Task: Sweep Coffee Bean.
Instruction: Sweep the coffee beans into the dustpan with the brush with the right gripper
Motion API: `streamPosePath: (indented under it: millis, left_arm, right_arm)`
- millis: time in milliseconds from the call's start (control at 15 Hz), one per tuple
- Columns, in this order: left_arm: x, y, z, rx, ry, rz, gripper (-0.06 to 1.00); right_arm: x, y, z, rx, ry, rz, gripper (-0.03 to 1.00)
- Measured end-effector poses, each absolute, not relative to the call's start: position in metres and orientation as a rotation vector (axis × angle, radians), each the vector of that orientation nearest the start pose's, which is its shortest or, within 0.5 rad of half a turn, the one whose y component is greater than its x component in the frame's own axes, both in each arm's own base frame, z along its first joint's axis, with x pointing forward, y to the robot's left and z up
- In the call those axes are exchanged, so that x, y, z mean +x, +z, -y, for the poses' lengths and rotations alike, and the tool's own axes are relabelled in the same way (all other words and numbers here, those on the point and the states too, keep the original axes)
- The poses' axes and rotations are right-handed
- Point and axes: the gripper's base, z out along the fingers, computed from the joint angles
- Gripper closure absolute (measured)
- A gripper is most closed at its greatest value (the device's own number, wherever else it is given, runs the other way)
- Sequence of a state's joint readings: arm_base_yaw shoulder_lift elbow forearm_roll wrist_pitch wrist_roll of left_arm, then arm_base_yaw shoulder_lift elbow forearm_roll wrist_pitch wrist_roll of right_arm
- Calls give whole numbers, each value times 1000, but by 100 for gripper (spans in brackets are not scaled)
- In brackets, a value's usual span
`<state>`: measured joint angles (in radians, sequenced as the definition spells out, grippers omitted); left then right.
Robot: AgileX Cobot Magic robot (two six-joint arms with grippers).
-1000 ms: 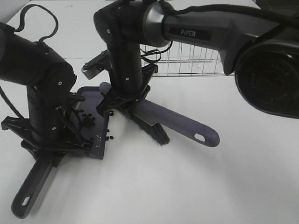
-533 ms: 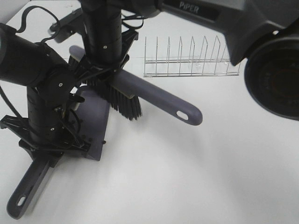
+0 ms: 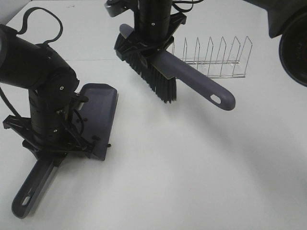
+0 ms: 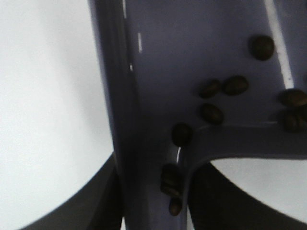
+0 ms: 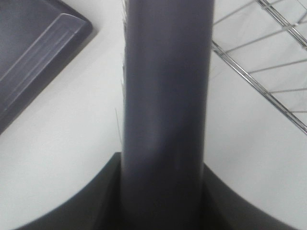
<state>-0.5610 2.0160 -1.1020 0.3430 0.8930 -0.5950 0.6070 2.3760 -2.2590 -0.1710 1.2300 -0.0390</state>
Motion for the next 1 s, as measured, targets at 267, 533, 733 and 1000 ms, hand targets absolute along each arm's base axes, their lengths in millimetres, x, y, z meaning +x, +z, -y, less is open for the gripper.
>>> streamPosePath:
  millis: [267, 533, 733, 1000]
  left_arm:
    - [295, 104, 160, 300, 387, -3068, 58]
    - [297, 101, 163, 255, 208, -3107, 58]
    - [306, 100, 148, 193, 101, -3135, 58]
    - [308, 119, 146, 232, 61, -3088, 58]
  right_arm:
    - [454, 221, -229, -762, -70, -2707, 67]
    - [462, 230, -187, -652, -78, -2749, 67]
    - [469, 228, -164, -577, -51, -2781, 67]
    - [471, 233, -157, -558, -34, -2777, 67]
